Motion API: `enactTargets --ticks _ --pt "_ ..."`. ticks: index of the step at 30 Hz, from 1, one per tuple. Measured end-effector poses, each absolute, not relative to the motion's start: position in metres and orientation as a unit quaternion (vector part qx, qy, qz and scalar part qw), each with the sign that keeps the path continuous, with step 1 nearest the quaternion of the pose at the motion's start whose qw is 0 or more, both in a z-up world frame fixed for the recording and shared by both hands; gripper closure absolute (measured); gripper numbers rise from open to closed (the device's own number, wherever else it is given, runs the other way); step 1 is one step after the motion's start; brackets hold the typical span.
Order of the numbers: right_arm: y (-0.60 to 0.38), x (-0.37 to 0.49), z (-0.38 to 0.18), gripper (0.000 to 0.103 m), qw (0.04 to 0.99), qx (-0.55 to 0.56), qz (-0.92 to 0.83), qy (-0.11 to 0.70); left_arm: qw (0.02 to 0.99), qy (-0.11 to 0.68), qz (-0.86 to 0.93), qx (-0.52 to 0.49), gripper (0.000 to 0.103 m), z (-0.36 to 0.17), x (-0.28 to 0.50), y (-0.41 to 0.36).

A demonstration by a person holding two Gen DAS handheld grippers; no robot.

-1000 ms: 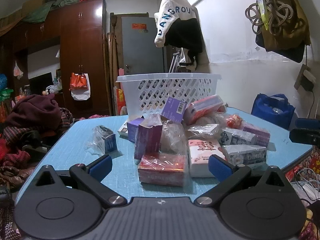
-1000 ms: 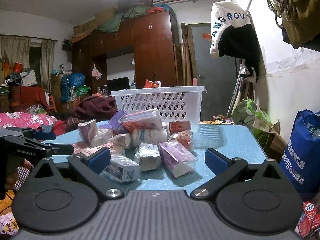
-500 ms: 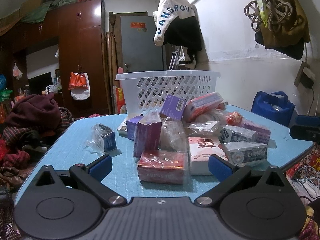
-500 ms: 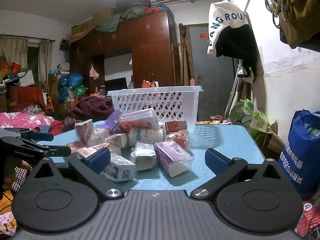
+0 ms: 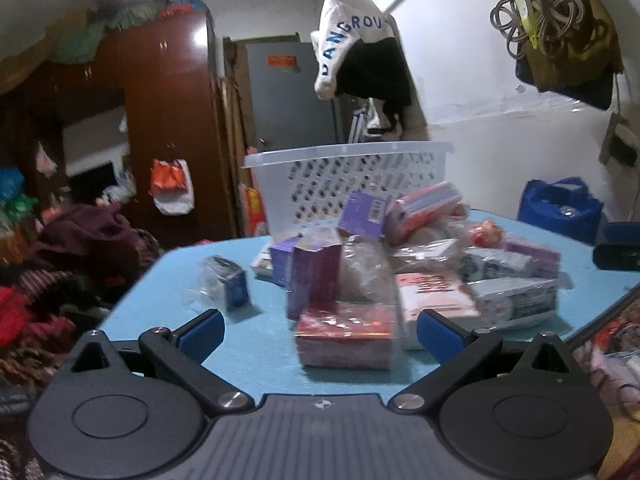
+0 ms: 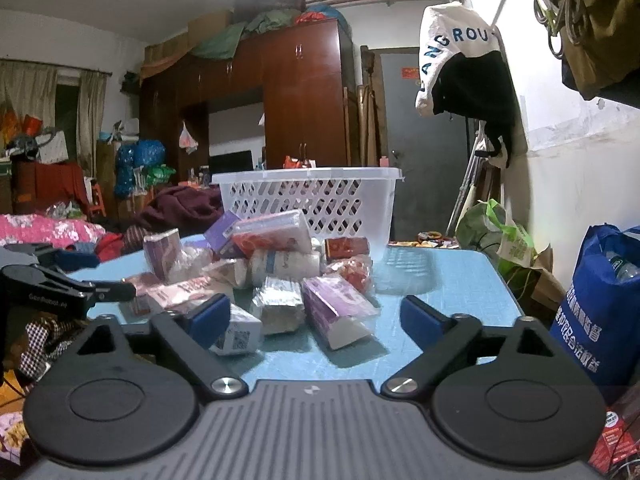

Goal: Organize objects
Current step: 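Reach both grippers toward the pile of packaged items on the table, then grasp the red cellophane box with left gripper while right grasps lavender box, drop both in basket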

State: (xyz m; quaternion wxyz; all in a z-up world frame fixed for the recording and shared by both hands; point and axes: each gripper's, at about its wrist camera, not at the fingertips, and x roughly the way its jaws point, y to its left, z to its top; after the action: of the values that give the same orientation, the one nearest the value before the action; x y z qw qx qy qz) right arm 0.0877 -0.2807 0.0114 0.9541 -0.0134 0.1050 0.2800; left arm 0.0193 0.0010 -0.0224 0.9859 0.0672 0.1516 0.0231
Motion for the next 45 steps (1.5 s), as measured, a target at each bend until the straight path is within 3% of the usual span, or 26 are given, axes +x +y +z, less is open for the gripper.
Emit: enactTargets --ticks 12,16,18,23,31,36,40,45 --pt "-0.28 0.14 -0.004 0.031 0.949 -0.024 0.272 0.158 0.985 0.165 -0.02 0.054 0.0 -0.039 0.04 0.011" --pt "-0.275 0.148 -0.005 0.044 0.94 -0.022 0.297 0.164 0.986 0.157 -0.027 0.054 0.001 -0.043 0.047 0.015" --pt "-0.275 0.146 -0.006 0.053 0.939 -0.027 0.304 0.161 0.986 0.154 -0.036 0.055 0.009 -0.044 0.047 0.016" --pt "-0.286 0.135 -0.007 0.054 0.94 -0.018 0.305 0.152 0.986 0.147 -0.055 0.061 0.039 -0.042 0.043 0.019" --pt "-0.303 0.116 0.009 0.054 0.949 0.005 0.29 0.125 0.991 0.105 -0.058 0.066 0.039 -0.031 0.02 0.025" --pt "-0.286 0.129 0.052 0.054 0.95 0.002 0.299 0.093 0.996 0.06 -0.061 0.038 0.039 0.016 0.022 0.035" --pt "-0.234 0.176 0.104 0.054 0.954 -0.047 0.29 0.057 0.996 0.057 -0.071 0.009 0.039 0.074 0.088 0.041" --pt "-0.177 0.256 0.138 0.054 0.959 -0.09 0.262 0.061 0.992 0.116 -0.049 -0.029 0.039 0.124 0.208 0.048"
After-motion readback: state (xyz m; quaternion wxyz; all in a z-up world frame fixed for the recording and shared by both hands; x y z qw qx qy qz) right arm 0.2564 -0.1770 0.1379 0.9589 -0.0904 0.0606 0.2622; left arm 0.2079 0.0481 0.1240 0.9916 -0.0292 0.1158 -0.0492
